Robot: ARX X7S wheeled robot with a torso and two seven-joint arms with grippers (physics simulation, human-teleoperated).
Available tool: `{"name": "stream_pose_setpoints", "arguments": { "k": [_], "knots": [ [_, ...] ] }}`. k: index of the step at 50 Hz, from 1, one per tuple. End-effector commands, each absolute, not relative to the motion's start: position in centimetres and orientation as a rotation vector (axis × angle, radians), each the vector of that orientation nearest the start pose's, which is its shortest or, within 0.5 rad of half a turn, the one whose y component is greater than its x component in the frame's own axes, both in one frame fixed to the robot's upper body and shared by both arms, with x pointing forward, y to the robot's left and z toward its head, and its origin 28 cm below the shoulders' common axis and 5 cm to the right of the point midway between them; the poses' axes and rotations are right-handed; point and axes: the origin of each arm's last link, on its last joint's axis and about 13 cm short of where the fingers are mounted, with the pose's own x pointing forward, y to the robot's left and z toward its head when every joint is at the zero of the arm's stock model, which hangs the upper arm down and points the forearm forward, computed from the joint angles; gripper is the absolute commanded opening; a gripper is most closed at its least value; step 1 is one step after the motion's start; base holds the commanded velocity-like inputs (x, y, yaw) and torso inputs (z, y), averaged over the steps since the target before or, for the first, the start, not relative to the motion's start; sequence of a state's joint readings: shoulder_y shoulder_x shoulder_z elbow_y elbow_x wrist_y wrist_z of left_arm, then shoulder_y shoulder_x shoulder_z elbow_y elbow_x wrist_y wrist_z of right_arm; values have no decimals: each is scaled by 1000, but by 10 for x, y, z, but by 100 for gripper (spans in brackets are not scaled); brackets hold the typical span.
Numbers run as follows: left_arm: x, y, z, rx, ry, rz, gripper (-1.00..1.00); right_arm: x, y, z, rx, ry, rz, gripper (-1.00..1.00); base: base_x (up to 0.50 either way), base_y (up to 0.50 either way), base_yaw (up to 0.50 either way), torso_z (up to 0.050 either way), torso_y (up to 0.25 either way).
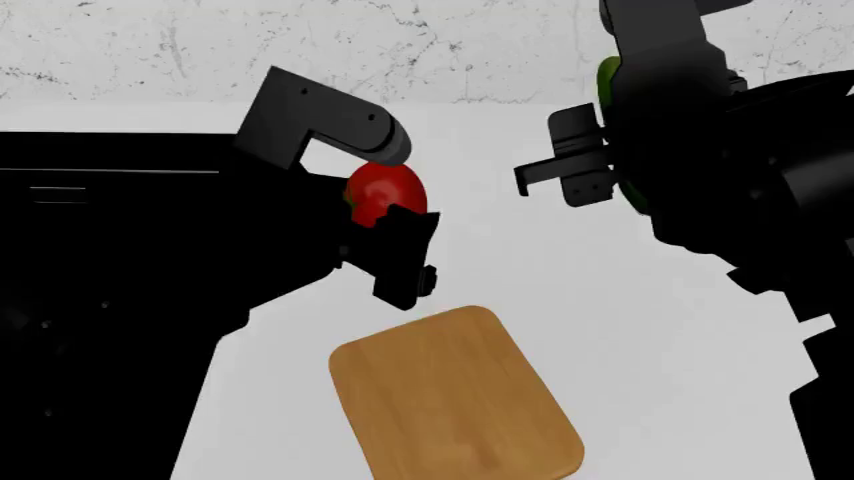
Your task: Pick the vegetables from the sink and place them on the cutting board.
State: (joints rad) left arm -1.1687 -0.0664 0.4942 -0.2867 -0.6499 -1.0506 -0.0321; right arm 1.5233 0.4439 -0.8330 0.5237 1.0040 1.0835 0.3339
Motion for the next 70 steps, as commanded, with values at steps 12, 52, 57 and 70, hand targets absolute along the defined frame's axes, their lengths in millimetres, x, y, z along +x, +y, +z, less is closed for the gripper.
{"name": "stream_pose_setpoints", "arguments": {
  "k": [12, 52, 57, 70],
  "knots": [
    [346, 117, 221, 77, 378, -678, -100, 369, -144, 297, -261, 416, 12, -100, 0, 0, 0, 0, 0],
    [332, 111, 184, 141, 469, -712, -100, 369, -145, 293, -257, 419, 11, -100, 0, 0, 0, 0, 1],
    [331, 111, 182, 152, 476, -710, -100, 370, -144, 293, -258, 417, 11, -100, 0, 0, 0, 0, 0],
    [328, 112, 171, 175, 503, -712, -100, 368, -144, 293, -255, 416, 13, -100, 0, 0, 0, 1, 0]
  ]
}}
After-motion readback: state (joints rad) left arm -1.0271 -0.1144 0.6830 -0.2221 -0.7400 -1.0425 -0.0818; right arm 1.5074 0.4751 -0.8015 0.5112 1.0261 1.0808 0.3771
